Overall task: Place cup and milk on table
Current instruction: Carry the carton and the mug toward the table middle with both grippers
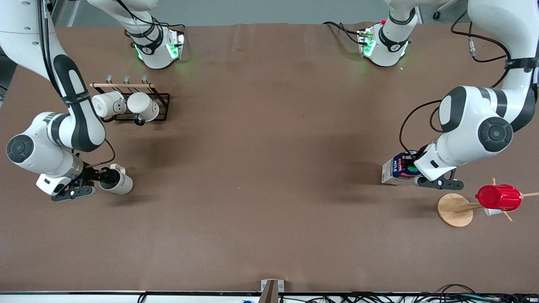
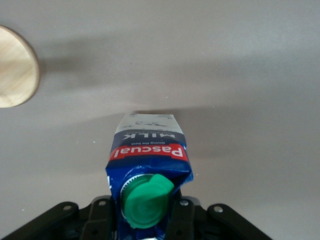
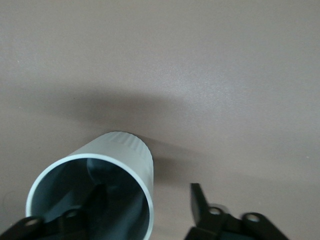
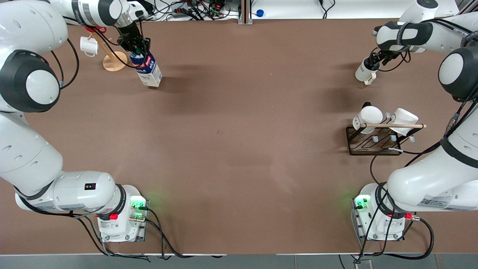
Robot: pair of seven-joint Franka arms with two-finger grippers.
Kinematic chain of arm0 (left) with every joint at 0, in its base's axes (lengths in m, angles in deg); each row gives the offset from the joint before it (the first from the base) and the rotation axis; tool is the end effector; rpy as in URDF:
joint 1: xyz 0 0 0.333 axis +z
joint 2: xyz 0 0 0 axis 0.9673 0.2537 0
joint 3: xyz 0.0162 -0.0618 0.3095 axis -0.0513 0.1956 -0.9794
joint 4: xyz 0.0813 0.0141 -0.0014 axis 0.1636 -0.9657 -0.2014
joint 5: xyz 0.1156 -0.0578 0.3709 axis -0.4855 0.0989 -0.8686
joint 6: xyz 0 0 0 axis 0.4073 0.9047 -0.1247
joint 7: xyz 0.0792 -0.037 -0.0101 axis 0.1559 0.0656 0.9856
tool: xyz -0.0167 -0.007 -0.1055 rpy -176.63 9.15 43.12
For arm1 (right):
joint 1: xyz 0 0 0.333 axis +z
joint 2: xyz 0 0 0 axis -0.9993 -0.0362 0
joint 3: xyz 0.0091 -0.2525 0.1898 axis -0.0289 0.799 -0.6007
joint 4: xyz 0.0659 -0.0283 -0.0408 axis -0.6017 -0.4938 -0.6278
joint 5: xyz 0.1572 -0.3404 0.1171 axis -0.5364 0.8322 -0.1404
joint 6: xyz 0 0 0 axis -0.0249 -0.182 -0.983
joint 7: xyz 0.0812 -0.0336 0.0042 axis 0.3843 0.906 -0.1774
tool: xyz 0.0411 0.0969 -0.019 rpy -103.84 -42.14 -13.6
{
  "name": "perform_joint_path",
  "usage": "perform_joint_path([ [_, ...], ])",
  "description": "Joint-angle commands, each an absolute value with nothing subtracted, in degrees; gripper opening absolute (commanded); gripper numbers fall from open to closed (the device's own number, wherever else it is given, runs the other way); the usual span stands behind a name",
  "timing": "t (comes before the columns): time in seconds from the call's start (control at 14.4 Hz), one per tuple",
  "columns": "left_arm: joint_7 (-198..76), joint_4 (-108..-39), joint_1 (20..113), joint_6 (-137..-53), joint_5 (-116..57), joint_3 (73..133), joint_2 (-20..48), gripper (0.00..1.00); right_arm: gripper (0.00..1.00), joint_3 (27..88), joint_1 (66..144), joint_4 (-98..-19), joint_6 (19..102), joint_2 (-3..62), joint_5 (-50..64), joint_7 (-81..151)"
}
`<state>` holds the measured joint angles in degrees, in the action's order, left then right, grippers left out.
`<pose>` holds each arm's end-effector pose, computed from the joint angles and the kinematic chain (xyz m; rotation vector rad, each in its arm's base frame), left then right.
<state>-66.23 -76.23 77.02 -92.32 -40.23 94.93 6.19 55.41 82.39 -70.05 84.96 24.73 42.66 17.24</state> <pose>0.6191 -0.0801 0.3711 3.1124 -0.2005 -0.1585 0.6219 -0.0988 0.2348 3.0959 0.3635 0.0335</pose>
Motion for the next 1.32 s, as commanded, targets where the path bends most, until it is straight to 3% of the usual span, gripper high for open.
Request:
perform_joint_path([
  [0.0, -65.8, -73.7, 76.6, -88.7, -40.0, 95.6, 5.0, 0.35, 0.19, 55.4, 82.5, -71.2, 85.9, 25.4, 42.6, 17.3],
  [0.07, -65.7, -73.1, 76.7, -87.8, -39.8, 96.1, 4.5, 0.35, 0.05, 55.4, 82.5, -71.2, 85.5, 25.4, 42.1, 17.9],
  [0.14, -65.0, -72.5, 76.7, -87.1, -39.8, 96.2, 4.3, 0.35, 0.0, 55.4, 82.5, -71.2, 85.3, 25.4, 42.0, 17.9],
  [0.49, -59.8, -68.4, 76.4, -84.8, -39.8, 97.9, 4.5, 0.35, 0.0, 55.0, 82.7, -69.5, 81.5, 26.0, 41.9, 23.2],
  [0.7, -58.8, -68.3, 76.1, -84.8, -39.8, 98.1, 4.9, 0.35, 0.0, 52.6, 85.9, -61.6, 66.2, 28.6, 41.9, 33.8],
  [0.83, -56.2, -68.3, 75.9, -84.8, -39.8, 99.6, 5.0, 0.35, 0.0, 48.1, 86.5, -56.5, 61.2, 28.7, 42.0, 42.9],
  [1.04, -52.3, -68.3, 75.8, -84.8, -39.9, 101.4, 5.2, 0.35, 0.0, 42.7, 89.2, -53.1, 60.1, 28.4, 42.7, 56.2],
  [1.25, -48.9, -68.4, 74.8, -84.8, -39.8, 102.1, 5.3, 0.35, 0.0, 42.5, 96.8, -51.0, 60.5, 27.4, 42.7, 66.7],
])
